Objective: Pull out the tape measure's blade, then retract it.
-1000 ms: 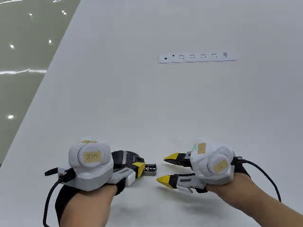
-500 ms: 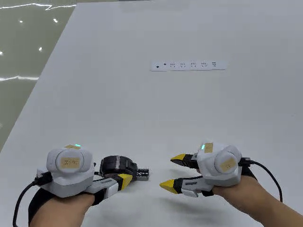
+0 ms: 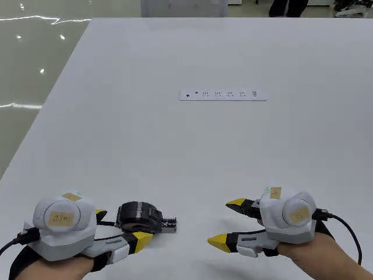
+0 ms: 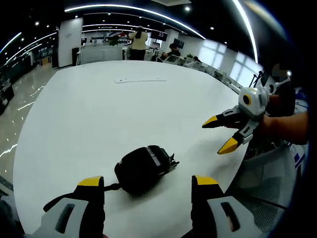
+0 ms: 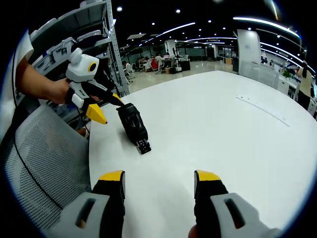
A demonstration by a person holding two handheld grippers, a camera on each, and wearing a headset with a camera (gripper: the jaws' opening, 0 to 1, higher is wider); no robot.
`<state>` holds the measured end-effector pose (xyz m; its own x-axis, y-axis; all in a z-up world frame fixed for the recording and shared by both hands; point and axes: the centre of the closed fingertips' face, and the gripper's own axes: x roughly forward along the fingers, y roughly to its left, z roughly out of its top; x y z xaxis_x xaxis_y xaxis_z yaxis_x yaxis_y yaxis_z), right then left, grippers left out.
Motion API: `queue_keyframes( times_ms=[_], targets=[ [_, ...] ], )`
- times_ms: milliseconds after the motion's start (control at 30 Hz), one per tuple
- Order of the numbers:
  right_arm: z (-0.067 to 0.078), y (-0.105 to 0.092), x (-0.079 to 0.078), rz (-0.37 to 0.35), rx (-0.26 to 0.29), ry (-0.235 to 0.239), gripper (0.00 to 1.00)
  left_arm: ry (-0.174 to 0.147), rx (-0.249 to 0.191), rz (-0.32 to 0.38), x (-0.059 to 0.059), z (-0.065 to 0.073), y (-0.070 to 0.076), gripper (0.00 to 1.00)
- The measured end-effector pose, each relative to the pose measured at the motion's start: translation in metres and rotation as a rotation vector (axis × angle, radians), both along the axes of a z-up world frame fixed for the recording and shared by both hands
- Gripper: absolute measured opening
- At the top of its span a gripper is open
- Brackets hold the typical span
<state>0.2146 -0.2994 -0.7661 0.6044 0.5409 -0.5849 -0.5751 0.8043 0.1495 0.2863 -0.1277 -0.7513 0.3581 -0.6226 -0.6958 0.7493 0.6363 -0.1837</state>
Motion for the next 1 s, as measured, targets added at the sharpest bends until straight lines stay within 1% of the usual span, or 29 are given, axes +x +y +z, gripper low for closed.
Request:
queue_keyframes(
  times_ms=[33,100,233,333,500,567,600,633,667,700,733,867,1000],
  targets=[
    [0.001,-0.003,-0.001,-0.008,-0.002,-0.002,0.57,-0.002,-0.001,-0.006,0.000,0.001,0.001,0.69],
    [0.003,-0.007,-0.003,-0.024,-0.006,0.001,0.58,0.003,-0.035,-0.022,-0.002,0.004,0.000,0.71],
    [0.007,-0.014,-0.006,-0.061,-0.003,0.001,0.62,-0.004,-0.046,-0.031,-0.003,0.007,0.004,0.72],
    [0.011,-0.018,-0.010,-0.081,0.004,-0.002,0.65,0.005,-0.050,-0.034,-0.004,0.005,0.007,0.73],
    [0.015,-0.025,-0.020,-0.116,0.013,0.006,0.69,0.015,-0.066,-0.047,-0.009,0.007,0.011,0.76],
    [0.020,-0.030,-0.023,-0.148,0.031,0.001,0.73,0.016,-0.065,-0.052,-0.010,0.006,0.015,0.76],
    [0.021,-0.033,-0.026,-0.158,0.029,0.003,0.74,0.010,-0.075,-0.046,-0.009,0.007,0.017,0.76],
    [0.022,-0.035,-0.028,-0.164,0.026,0.003,0.75,0.013,-0.079,-0.040,-0.009,0.008,0.019,0.77],
    [0.021,-0.037,-0.029,-0.172,0.022,0.005,0.76,0.023,-0.090,-0.036,-0.009,0.008,0.019,0.77],
    [0.022,-0.039,-0.032,-0.175,0.014,0.006,0.78,0.024,-0.097,-0.030,-0.009,0.009,0.020,0.78],
    [0.022,-0.041,-0.034,-0.179,0.011,0.006,0.78,0.019,-0.094,-0.027,-0.009,0.009,0.022,0.79],
    [0.023,-0.049,-0.041,-0.200,0.003,0.014,0.82,0.023,-0.099,-0.027,-0.010,0.011,0.025,0.80],
    [0.023,-0.054,-0.048,-0.215,0.001,0.021,0.87,0.025,-0.103,-0.026,-0.012,0.016,0.029,0.80]
  ],
)
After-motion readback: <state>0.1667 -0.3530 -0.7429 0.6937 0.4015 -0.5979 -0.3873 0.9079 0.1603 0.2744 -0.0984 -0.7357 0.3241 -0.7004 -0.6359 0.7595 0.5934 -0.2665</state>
